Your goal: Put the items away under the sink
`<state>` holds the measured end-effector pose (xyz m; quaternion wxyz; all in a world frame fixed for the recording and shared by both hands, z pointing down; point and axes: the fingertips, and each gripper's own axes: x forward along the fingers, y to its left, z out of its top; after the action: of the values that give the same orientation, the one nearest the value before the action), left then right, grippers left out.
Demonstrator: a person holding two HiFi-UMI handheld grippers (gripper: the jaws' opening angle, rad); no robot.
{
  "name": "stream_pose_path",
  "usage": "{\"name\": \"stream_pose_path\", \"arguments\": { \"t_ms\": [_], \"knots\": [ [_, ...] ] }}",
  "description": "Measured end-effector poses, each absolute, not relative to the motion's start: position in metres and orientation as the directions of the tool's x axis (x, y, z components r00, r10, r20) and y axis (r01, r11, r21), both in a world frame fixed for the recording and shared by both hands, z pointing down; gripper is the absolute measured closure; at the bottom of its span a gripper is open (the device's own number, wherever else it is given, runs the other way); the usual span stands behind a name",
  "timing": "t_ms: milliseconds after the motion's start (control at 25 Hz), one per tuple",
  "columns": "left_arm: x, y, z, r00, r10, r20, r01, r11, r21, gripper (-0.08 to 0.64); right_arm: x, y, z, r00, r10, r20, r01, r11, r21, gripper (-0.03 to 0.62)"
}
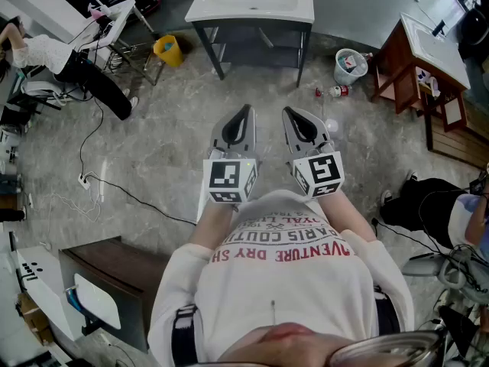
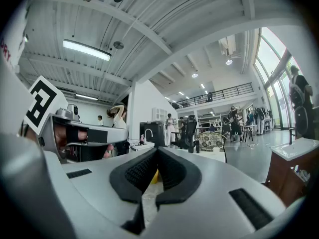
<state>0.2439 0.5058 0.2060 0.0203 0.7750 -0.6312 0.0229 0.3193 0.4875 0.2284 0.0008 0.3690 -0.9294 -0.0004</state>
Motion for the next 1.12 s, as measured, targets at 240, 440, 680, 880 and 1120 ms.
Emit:
{"name": "stream_pose_path", "arguments": {
  "t_ms": [240, 440, 680, 880, 1120],
  "knots": [
    [0.232, 0.501, 0.208, 0.208, -0.977, 0.052, -0.978, -0.208, 0.007, 0.532, 0.308, 0.483, 0.232, -0.726, -0.688, 0.006, -0.688, 0.726, -0.002, 0.566],
    [0.211, 0.498, 0.212, 0.227, -0.972, 0.055, -0.974, -0.226, 0.027, 0.532, 0.294, 0.477, 0.236, -0.692, -0.722, 0.014, -0.722, 0.691, -0.030, 0.567],
    [0.159, 0.506, 0.223, 0.217, -0.975, 0.055, -0.976, -0.215, 0.047, 0.532, 0.260, 0.470, 0.253, -0.643, -0.764, 0.046, -0.764, 0.637, -0.104, 0.566],
    [0.105, 0.513, 0.238, 0.184, -0.980, 0.075, -0.981, -0.188, -0.040, 0.532, 0.221, 0.466, 0.267, -0.626, -0.777, 0.064, -0.778, 0.615, -0.130, 0.566],
    [0.061, 0.507, 0.261, 0.159, -0.981, 0.106, -0.987, -0.158, 0.018, 0.534, 0.177, 0.455, 0.289, -0.664, -0.739, 0.119, -0.748, 0.654, -0.115, 0.566]
  ]
}}
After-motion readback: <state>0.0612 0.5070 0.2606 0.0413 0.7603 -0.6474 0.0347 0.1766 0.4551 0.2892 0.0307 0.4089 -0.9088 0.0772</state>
